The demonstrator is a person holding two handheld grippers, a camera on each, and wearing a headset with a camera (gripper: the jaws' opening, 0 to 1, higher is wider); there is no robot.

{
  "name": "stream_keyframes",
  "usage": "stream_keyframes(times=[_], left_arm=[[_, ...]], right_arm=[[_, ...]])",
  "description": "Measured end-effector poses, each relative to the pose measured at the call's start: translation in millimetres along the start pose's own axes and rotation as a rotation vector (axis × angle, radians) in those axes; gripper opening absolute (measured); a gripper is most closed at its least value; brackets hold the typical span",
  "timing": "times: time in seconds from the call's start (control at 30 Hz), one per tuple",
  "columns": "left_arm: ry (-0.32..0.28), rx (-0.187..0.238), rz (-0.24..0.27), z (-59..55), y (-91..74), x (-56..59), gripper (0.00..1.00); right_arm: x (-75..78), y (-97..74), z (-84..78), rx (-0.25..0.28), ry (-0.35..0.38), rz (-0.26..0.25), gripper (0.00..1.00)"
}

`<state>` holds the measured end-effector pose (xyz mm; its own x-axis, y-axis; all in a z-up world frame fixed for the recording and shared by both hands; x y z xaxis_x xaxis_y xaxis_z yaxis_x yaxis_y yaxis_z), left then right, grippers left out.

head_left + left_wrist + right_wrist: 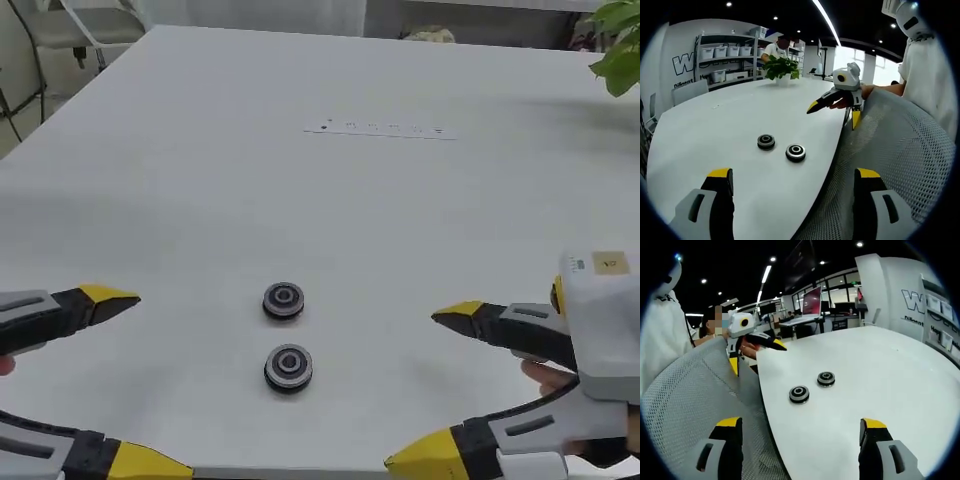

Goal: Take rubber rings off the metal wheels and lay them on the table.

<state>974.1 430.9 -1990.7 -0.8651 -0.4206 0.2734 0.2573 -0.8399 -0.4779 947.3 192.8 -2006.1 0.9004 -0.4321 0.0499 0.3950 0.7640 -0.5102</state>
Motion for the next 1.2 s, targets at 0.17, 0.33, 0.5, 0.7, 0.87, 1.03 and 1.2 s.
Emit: stream_keyframes(times=[0.17,0.33,0.5,0.7,0.87,1.03,1.2], left_arm=[[-0.003,-0.007,-0.01,-1.0,1.2,1.4,0.99],[-0.005,-0.008,-0.015,-1.0,1.8,1.7,0.99],[-0.006,-0.011,-0.017,-1.5,2.2,1.6,0.99],[-0.012,-0.007,-0.017,-1.0,2.3,1.2,0.99],[0.002,-0.014,-0.022,0.7,3.9,0.7,0.99],[0.003,-0.013,-0.034,2.9,6.6,2.1,0.99],[0.016,-0.025,-0.039,4.0,9.3,3.4,0.99]], right_arm=[[-0.6,0.8,0.1,-0.001,0.002,0.005,0.96],[-0.9,1.3,-0.5,-0.004,0.002,0.01,0.96],[-1.7,1.7,-0.5,-0.005,0.004,0.013,0.96],[-1.6,2.4,-2.0,-0.007,0.009,0.015,0.96],[-1.4,3.2,-2.4,-0.008,0.018,0.021,0.95],[-0.7,3.0,-1.9,-0.005,0.019,0.02,0.94],[0.3,2.3,-0.4,0.001,0.023,0.014,0.94]])
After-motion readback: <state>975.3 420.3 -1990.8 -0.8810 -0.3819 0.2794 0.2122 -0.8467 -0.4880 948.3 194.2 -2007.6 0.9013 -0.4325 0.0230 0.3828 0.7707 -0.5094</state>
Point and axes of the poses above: the centre of the closed fingertips' face, and the gripper's own axes: y roughly forward along the fingers, x roughly to its right, z roughly out of its top, the point moved 5 cm from there along -y, roughly backward along the fingers, and after that the axes turned 14 degrees about -y, right-handed, at the moved point
